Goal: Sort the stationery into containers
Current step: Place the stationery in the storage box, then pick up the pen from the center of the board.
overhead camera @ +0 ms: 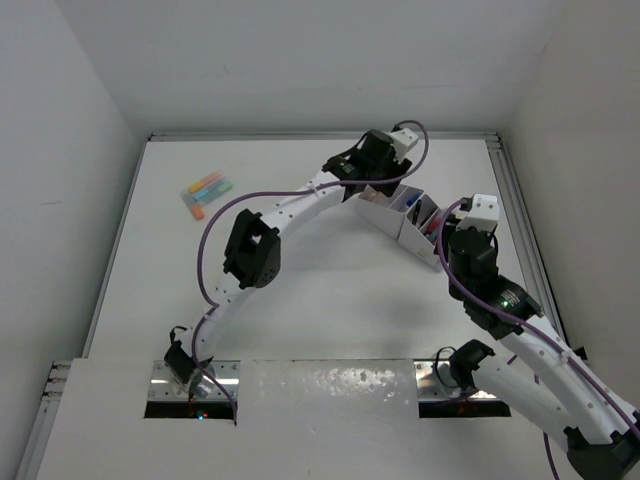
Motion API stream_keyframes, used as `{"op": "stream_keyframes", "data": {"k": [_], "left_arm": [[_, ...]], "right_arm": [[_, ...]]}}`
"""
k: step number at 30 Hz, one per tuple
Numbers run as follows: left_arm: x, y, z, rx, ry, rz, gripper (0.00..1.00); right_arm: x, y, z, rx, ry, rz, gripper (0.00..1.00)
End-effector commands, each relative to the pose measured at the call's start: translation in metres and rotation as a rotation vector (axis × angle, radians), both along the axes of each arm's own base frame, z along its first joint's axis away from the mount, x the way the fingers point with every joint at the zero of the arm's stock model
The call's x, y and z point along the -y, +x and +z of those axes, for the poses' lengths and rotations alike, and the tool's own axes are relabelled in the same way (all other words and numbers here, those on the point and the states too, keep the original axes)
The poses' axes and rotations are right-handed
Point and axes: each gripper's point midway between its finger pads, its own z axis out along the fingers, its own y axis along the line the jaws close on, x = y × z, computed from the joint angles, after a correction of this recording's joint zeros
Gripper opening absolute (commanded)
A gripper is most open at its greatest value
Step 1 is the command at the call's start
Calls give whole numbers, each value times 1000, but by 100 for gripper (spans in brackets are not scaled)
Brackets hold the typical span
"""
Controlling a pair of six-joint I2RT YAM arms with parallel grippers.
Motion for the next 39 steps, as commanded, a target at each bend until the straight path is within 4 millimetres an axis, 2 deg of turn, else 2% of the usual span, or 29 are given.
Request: {"op": "stream_keyframes", "data": {"k": [1, 4, 5, 6, 7, 9, 10, 11, 12, 13, 14, 15, 16, 17, 19, 20, 22, 25, 26, 28, 29, 34, 39], "left_arm": [[4, 12, 65, 98, -100, 23, 53], [-24, 27, 96, 97, -157, 98, 58], [-39, 31, 116, 105, -183, 124, 59], [-55, 36, 125, 110, -189, 148, 60], [-88, 46, 136, 94, -212, 218, 62], [-136, 55, 142, 81, -203, 317, 63], [-189, 63, 143, 76, -181, 422, 63], [-216, 64, 139, 58, -180, 487, 63], [-273, 66, 135, 42, -167, 600, 63], [-303, 67, 132, 28, -179, 684, 63], [-357, 68, 110, -15, -158, 799, 63], [-384, 62, 115, -8, -173, 864, 63], [-409, 59, 107, -24, -172, 922, 63], [-447, 51, 84, -74, -168, 1013, 63], [-466, 39, 59, -138, -144, 1055, 63], [-496, 30, 35, -188, -120, 1112, 63], [-520, 19, 9, -239, -91, 1157, 63], [-541, 15, -18, -297, -64, 1186, 62], [-545, 13, -35, -340, -47, 1195, 62], [-551, 14, -41, -359, -49, 1204, 61], [-552, 14, -51, -379, -40, 1206, 60], [-552, 20, -67, -377, -8, 1209, 59], [-554, 15, -79, -401, 20, 1237, 48]], "right_arm": [[1, 2, 13, 30, 11, -9, 50], [1, 1, 13, 32, 14, -11, 50], [1, 1, 12, 31, 15, -12, 50], [1, 2, 11, 32, 20, -10, 50], [-3, 2, 9, 28, 26, 3, 50], [-7, 5, 7, 28, 46, 15, 49], [-13, 6, 6, 24, 59, 37, 48], [-17, 9, 5, 23, 67, 48, 48], [-20, 11, 5, 24, 75, 56, 48], [-25, 14, 5, 28, 85, 75, 48], [-28, 17, 2, 18, 79, 80, 48], [-30, 19, 1, 15, 79, 87, 48], [-34, 22, 2, 23, 79, 98, 48], [-37, 26, -1, 12, 70, 104, 48], [-42, 31, 2, 21, 74, 111, 48], [-46, 35, 3, 20, 79, 117, 48], [-52, 40, 8, 29, 90, 137, 48], [-56, 43, 1, 14, 101, 140, 48], [-57, 42, -1, 10, 104, 142, 48], [-55, 40, -4, 7, 109, 135, 48], [-54, 39, -6, 4, 109, 132, 48], [-44, 32, -6, 12, 93, 105, 48], [-38, 29, -5, 14, 83, 84, 49]]}}
